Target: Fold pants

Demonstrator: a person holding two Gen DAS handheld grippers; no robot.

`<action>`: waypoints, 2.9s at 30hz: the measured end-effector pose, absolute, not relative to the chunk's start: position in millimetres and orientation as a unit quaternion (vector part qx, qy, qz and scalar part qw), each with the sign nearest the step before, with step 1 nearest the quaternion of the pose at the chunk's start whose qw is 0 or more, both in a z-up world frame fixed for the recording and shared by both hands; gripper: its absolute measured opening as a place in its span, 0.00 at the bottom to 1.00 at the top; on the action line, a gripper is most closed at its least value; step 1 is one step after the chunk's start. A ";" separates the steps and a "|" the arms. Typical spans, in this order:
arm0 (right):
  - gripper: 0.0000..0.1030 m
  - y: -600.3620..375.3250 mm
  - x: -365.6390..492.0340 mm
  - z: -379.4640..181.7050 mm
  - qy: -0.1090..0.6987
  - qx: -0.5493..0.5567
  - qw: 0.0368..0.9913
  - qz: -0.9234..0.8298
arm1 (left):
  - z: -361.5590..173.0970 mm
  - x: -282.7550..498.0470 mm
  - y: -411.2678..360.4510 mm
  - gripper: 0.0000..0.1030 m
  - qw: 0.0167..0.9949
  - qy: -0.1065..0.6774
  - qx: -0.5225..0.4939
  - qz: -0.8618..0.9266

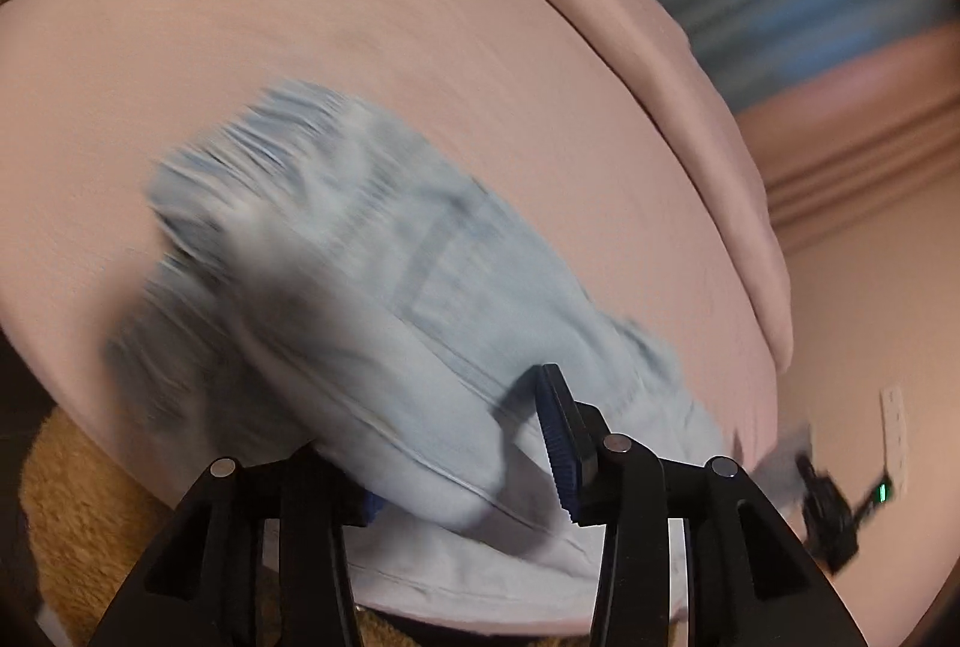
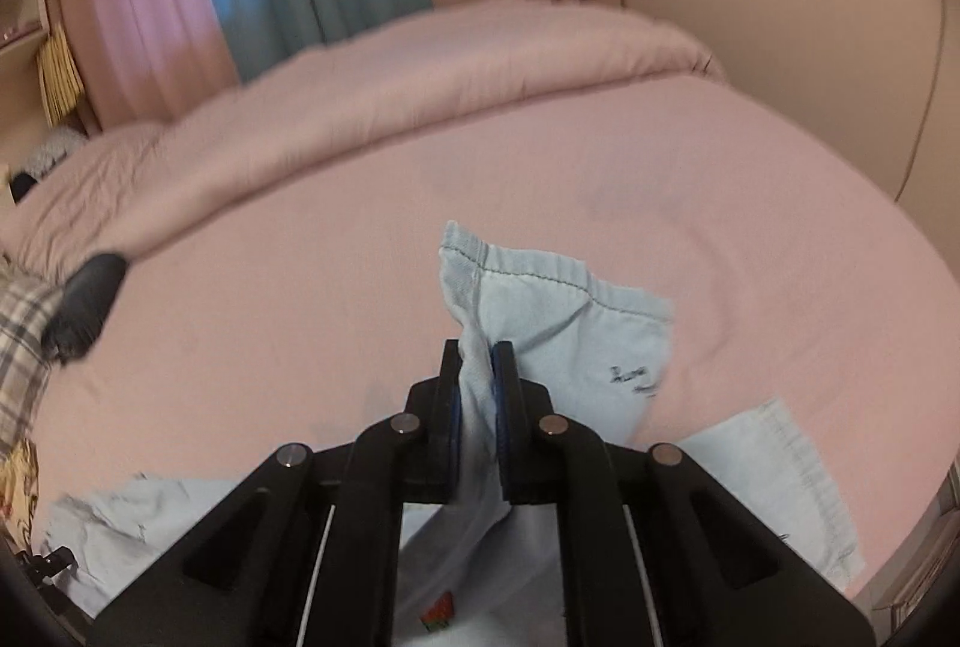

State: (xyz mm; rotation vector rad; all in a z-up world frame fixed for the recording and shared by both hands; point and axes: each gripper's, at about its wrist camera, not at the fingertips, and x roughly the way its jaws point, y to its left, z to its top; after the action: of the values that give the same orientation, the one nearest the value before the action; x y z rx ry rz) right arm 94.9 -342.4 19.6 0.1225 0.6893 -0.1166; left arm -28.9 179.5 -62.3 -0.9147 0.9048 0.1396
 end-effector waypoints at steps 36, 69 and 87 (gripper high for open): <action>0.05 -418.8 -49.4 -77.9 0.343 0.304 0.879 -0.132 | -90.3 -72.5 204.9 0.15 0.815 0.458 -0.339 0.102; 0.05 -450.5 -87.5 -42.4 0.290 0.279 0.886 -0.230 | -77.8 -42.3 171.6 0.32 0.822 0.480 -0.279 0.125; 0.52 -355.5 -50.4 27.6 0.342 0.173 0.917 -0.109 | -61.9 -48.5 172.2 0.36 0.829 0.481 -0.262 0.114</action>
State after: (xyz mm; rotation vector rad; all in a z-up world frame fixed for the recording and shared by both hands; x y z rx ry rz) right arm -50.4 -355.5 27.6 0.3549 0.7038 -0.2250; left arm -48.6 172.2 -61.9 -0.5571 1.0204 0.2413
